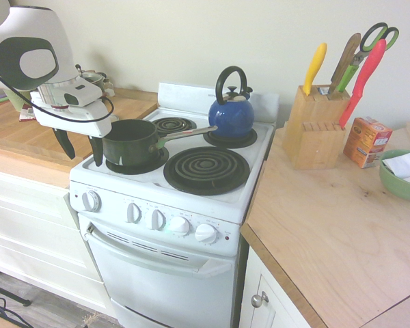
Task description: Cover the lid of the pot
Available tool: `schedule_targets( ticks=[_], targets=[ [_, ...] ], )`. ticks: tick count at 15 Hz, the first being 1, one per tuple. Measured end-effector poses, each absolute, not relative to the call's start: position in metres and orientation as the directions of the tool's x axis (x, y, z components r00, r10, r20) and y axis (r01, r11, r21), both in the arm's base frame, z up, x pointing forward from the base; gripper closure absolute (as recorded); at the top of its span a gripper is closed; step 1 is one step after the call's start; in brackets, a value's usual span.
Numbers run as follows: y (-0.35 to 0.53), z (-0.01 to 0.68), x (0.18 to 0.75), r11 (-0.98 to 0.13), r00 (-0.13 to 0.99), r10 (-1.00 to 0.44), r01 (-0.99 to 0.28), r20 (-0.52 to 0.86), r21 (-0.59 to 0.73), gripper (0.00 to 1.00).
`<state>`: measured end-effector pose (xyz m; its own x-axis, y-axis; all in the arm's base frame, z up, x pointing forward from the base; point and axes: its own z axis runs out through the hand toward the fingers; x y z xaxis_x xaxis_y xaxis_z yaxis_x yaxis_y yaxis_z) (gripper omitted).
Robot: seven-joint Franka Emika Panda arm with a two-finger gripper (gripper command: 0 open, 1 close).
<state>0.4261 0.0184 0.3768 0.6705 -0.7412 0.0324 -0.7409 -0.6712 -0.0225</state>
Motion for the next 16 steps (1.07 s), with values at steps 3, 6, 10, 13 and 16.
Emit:
schedule_targets(
  ticks=[3, 6, 10, 13, 16],
  targets=[
    [0.027, 0.378, 0.426, -0.685, 0.684, -0.729, -0.729, 0.037, -0.02, 0.0],
    [0.076, 0.416, 0.426, -0.725, 0.721, -0.688, -0.688, 0.082, -0.041, 0.0],
    [0.154, 0.481, 0.434, -0.749, 0.735, -0.663, -0.654, 0.142, -0.109, 0.0],
    [0.193, 0.485, 0.474, -0.731, 0.714, -0.682, -0.674, 0.158, -0.111, 0.0],
    [0.213, 0.467, 0.532, -0.682, 0.663, -0.73, -0.722, 0.167, -0.114, 0.0]
  ],
)
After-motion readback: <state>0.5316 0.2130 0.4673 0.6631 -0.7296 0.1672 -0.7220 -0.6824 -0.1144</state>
